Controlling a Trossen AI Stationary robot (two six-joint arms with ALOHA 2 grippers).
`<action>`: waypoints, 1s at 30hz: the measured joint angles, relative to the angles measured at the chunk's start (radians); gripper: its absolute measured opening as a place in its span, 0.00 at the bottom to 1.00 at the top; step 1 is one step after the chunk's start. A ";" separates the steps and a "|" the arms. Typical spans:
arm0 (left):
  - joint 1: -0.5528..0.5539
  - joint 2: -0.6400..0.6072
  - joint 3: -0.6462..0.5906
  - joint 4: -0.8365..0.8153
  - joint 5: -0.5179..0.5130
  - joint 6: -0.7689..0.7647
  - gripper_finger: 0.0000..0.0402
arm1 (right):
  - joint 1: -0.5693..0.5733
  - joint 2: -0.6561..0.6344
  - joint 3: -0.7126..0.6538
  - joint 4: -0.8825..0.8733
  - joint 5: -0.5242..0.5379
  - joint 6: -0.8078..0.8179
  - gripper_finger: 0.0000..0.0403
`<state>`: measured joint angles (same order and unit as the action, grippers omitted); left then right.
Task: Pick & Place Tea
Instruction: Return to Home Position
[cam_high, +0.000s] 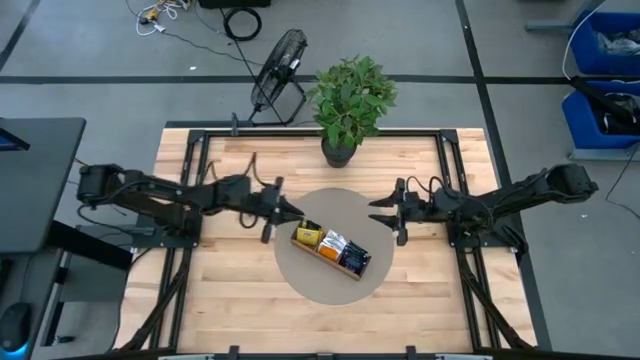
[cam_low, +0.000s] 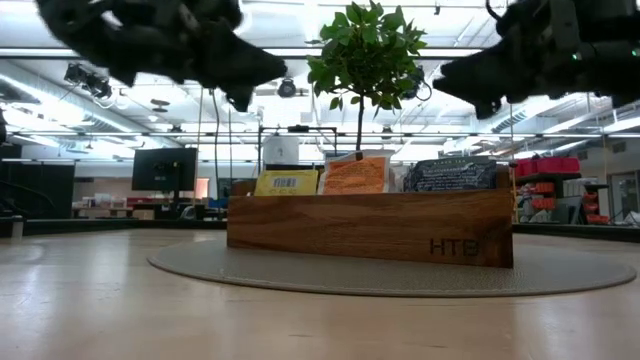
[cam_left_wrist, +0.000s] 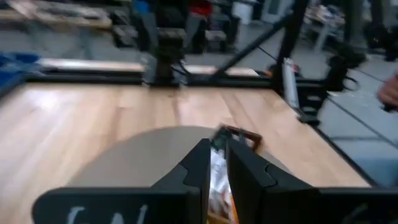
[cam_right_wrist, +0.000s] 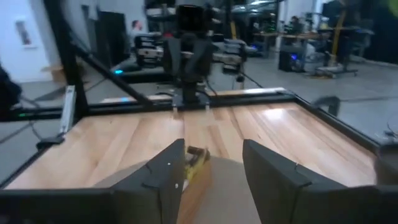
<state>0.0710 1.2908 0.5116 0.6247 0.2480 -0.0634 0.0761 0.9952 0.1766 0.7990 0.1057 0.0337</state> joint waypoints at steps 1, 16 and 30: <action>-0.006 -0.022 -0.023 0.021 -0.034 0.000 0.14 | 0.000 0.000 -0.017 0.020 0.015 0.014 0.43; -0.036 -0.265 -0.332 0.152 -0.285 -0.049 0.11 | -0.002 0.000 -0.114 0.018 0.098 0.056 0.43; -0.036 -0.444 -0.461 0.193 -0.323 -0.050 0.11 | -0.013 -0.083 -0.161 -0.015 0.142 0.054 0.43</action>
<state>0.0349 0.8468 0.0506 0.8178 -0.0750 -0.1130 0.0628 0.9119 0.0154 0.7838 0.2473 0.0875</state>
